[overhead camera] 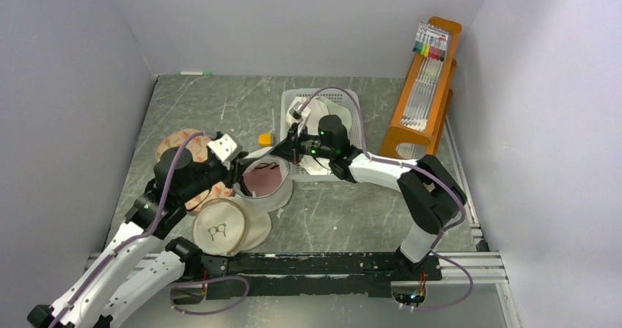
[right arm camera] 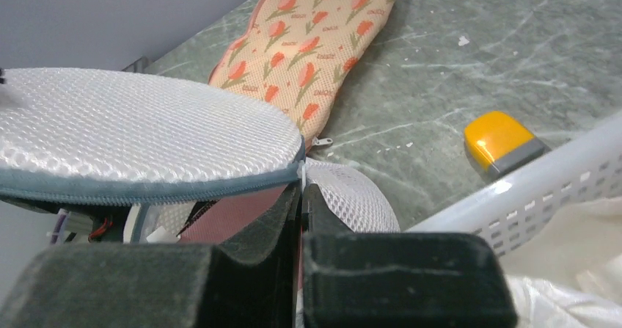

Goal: Unzip the laundry bag and remove the bra

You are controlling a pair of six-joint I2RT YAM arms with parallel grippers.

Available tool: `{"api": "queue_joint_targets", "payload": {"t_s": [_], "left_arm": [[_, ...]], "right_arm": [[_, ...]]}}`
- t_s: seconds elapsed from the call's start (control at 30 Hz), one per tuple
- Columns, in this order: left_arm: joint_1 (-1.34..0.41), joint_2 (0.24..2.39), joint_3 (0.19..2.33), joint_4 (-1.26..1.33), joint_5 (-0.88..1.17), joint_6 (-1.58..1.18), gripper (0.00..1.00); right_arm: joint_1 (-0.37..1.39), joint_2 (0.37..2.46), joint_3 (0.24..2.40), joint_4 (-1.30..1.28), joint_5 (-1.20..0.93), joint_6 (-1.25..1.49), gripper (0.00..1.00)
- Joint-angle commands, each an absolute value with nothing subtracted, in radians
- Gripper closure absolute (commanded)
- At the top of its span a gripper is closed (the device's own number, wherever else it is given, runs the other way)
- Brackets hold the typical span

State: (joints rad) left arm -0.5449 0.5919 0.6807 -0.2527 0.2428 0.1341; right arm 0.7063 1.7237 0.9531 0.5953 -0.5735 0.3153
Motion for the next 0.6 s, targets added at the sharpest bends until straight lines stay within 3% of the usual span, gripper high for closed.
{"api": "queue_joint_targets", "payload": {"t_s": [0.0, 0.1, 0.2, 0.4, 0.57], "left_arm": [[-0.54, 0.64, 0.755, -0.312, 0.239, 0.128, 0.52], [-0.54, 0.616, 0.743, -0.289, 0.293, 0.126, 0.31], [-0.54, 0.596, 0.732, -0.227, 0.31, 0.092, 0.23], [-0.54, 0.728, 0.931, -0.45, 0.163, -0.041, 0.22], [-0.54, 0.786, 0.953, -0.495, 0.197, -0.214, 0.17]], "right_arm": [[0.702, 1.647, 0.905, 0.59, -0.519, 0.329, 1.0], [0.703, 1.615, 0.878, 0.602, -0.518, 0.338, 1.0], [0.706, 1.6, 0.877, 0.585, -0.505, 0.351, 1.0], [0.713, 1.575, 0.872, 0.568, -0.475, 0.354, 1.0], [0.72, 1.581, 0.872, 0.567, -0.471, 0.355, 1.0]]}}
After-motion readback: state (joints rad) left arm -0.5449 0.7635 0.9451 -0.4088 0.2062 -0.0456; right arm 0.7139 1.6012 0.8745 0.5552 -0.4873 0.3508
